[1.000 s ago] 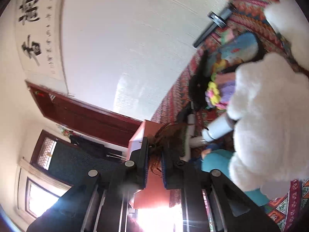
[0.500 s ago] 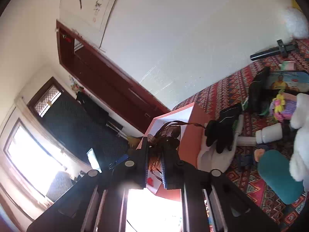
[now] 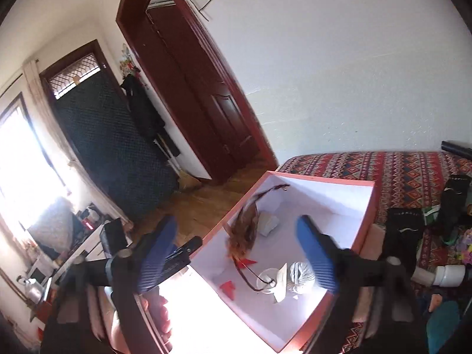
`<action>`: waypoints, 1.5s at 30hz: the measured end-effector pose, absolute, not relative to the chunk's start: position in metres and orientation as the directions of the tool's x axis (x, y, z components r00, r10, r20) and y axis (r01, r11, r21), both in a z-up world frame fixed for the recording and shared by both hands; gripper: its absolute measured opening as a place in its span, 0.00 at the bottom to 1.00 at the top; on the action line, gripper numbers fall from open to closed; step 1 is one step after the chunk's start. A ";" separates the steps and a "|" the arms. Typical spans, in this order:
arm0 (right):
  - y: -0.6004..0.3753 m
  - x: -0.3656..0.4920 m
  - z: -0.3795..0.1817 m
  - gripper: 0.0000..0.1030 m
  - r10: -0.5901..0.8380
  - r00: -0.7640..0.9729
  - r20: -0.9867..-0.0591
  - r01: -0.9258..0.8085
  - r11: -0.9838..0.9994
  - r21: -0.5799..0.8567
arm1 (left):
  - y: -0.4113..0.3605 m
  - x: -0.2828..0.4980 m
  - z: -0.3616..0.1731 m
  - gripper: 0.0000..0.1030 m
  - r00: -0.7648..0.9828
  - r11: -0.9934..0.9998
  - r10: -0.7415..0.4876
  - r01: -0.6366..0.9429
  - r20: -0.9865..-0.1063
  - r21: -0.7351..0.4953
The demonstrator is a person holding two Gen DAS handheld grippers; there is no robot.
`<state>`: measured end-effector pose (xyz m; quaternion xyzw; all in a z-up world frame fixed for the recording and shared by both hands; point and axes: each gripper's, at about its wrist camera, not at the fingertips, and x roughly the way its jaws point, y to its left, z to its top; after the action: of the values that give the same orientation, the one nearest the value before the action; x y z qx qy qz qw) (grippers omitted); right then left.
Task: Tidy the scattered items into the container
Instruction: 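Carry both items into the box and open both tools, then grasp the blue figurine by its body with the left tool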
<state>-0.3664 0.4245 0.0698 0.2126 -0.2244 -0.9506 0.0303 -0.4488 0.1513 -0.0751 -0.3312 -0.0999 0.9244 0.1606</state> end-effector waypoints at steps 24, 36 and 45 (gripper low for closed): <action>0.623 -0.143 -0.039 0.81 0.109 -0.897 -0.429 -0.406 -0.589 0.698 | 0.434 -0.282 -0.114 0.76 -0.424 -0.452 0.643 -0.882 -0.638 0.131; 0.660 -0.143 -0.102 0.80 -0.013 -0.868 -0.497 -0.431 -0.479 0.765 | 0.550 -0.293 -0.236 0.53 -0.205 -0.228 0.399 -0.966 -0.894 0.120; 0.669 -0.134 -0.100 0.80 -0.007 -0.877 -0.481 -0.431 -0.433 0.791 | 0.591 -0.290 -0.232 0.62 -0.169 -0.064 0.176 -0.985 -0.970 0.160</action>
<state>-0.1343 0.6693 -0.1003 0.2120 -0.5163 -0.8196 -0.1295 -0.2904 0.5908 -0.2322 -0.4215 0.4800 0.5951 0.4876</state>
